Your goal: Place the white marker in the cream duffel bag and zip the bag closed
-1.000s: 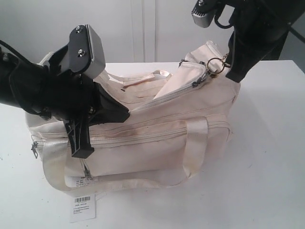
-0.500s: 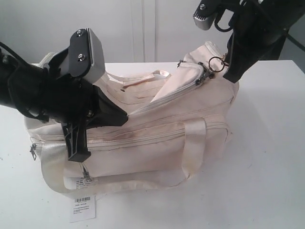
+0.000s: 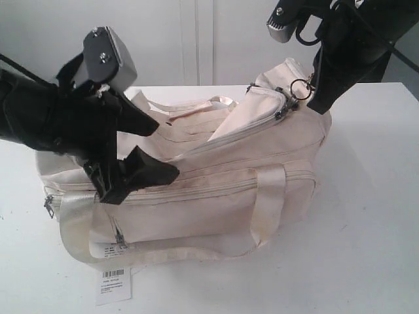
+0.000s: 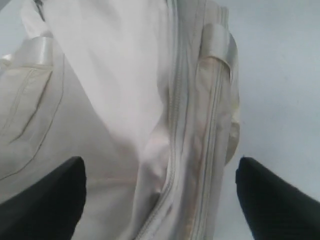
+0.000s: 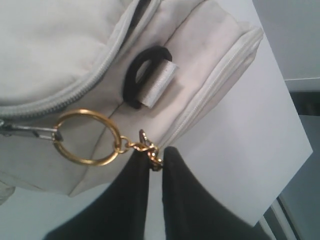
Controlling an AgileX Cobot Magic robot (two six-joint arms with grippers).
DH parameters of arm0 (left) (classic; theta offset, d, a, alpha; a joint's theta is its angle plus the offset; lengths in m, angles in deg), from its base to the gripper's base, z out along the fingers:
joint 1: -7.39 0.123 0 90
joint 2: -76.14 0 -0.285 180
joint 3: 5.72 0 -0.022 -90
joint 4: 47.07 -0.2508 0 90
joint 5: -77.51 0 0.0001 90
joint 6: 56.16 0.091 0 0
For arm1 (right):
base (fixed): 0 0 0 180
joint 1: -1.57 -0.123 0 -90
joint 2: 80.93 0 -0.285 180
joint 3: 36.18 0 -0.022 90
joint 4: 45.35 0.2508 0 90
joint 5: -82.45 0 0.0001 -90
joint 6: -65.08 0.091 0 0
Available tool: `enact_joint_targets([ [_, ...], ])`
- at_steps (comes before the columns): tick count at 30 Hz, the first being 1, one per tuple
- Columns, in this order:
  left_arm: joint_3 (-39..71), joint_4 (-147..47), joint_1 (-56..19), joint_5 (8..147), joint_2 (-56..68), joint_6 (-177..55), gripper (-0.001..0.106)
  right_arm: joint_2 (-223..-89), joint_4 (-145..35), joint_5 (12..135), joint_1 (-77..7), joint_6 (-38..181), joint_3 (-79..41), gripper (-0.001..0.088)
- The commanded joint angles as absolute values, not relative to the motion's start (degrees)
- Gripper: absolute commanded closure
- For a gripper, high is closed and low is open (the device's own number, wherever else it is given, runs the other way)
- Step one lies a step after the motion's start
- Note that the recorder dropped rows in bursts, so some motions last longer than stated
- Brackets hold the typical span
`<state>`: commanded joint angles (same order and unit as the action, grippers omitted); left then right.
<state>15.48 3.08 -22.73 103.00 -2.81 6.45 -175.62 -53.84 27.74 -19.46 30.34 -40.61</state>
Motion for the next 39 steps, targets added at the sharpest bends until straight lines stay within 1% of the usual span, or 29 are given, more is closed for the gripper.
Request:
enact_joint_targets([
  [3, 14.0, 8.6, -22.7, 105.3, -0.6, 2.7, 0.025, -175.6, -52.7, 27.7, -19.5, 29.7, -40.6, 0.0868],
  [6, 13.1, 16.6, -23.1, 110.5, -0.6, 4.1, 0.025, -175.6, -52.5, 27.7, -19.5, 29.2, -40.6, 0.0868],
  [9, 13.1, 18.0, -25.9, 111.9, -2.8, 6.5, 0.028, -175.6, -52.5, 27.7, -19.5, 29.2, -40.6, 0.0868],
  [11, 13.1, 18.0, -28.6, 108.2, -4.8, 7.8, 0.031, -175.6, -52.5, 27.7, -19.5, 29.2, -40.6, 0.0868],
  [16, 12.8, 18.0, -34.0, 97.7, -9.8, 10.4, 0.031, -175.6, -52.5, 27.7, -19.5, 29.2, -40.6, 0.0868],
  [19, 11.4, 18.0, -36.3, 95.2, -12.2, 12.0, 0.031, -175.6, -52.5, 27.7, -19.5, 29.2, -40.6, 0.0868],
  [24, 7.8, 18.0, -38.0, 89.8, -15.5, 12.0, 0.031, -175.6, -52.5, 27.7, -19.5, 29.2, -40.6, 0.0868],
  [29, 4.5, 18.0, -38.0, 87.4, -19.5, 11.7, 0.042, -175.6, -52.5, 28.2, -19.5, 29.2, -40.6, 0.0868],
  [36, 0.3, 18.2, -38.0, 87.4, -25.1, 11.6, 0.043, -175.6, -52.2, 28.3, -19.5, 29.2, -40.6, 0.0868],
  [38, -0.6, 17.8, -38.0, 87.6, -26.4, 11.6, 0.051, -175.6, -52.2, 28.3, -19.5, 29.2, -40.6, 0.0868],
  [39, -0.6, 17.8, -38.0, 86.9, -26.5, 11.7, 0.057, -175.6, -52.2, 28.3, -19.5, 29.2, -40.6, 0.0868],
])
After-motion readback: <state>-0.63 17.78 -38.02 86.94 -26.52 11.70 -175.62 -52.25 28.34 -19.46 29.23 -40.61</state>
